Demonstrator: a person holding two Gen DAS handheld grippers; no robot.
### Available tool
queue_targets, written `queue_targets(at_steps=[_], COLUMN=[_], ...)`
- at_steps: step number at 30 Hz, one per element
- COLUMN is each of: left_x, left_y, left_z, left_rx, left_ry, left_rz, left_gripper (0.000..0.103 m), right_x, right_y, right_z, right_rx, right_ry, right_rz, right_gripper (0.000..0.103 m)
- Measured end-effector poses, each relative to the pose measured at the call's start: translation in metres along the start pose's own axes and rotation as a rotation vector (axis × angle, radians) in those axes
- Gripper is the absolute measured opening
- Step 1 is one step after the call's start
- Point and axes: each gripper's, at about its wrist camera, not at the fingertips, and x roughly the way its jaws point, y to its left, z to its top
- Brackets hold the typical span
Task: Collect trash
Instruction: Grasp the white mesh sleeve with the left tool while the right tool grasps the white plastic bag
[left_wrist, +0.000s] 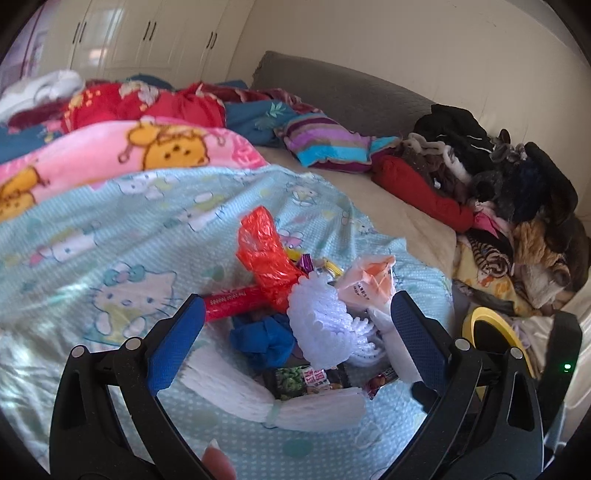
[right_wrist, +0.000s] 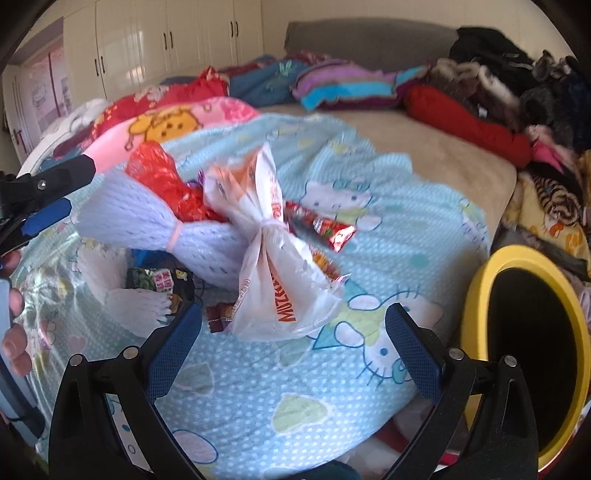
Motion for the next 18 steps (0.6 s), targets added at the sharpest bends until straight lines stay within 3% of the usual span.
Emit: queue_targets(at_steps=[2, 6, 8, 12, 16, 18], left_x=[0.006, 0.018, 0.023, 0.027, 0.024, 0.019], left_y=[0.000, -0.001, -0.001, -0.004, -0.008, -0.011], left_z=[-0.001, -0.003, -0.005, -0.008, -0.010, -0.011], left_rx=[-0.001, -0.014, -0.017, -0.013, -0.004, 0.006], left_ry=[0.016, 0.054, 0.071, 0.082, 0.087, 0.075], left_rz=[0.000, -0.019, -0.024, -0.022, -0.029, -0.039], left_gripper=[0.092, 0.089, 0.078, 0.057, 0.024, 0.019], right_x=[0.005, 0.014, 0.016, 0.010, -0.001, -0.007], right_y=[-0.001, 0.000, 0.001, 0.000, -0.005, -0.007], right_z=[0.002, 0.002, 0.001, 0.001, 0.000, -0.001], right_rx=[0.009, 0.006, 0.000, 0.005, 0.033, 0.045], right_ry=[0.014, 0.044, 0.049, 0.020, -0.034, -0.061], right_rz=[0.013, 0.036, 0.046, 0.071, 0.090, 0.091], right_gripper=[0.085, 0.072, 0.058, 0.048, 0.042, 0.041])
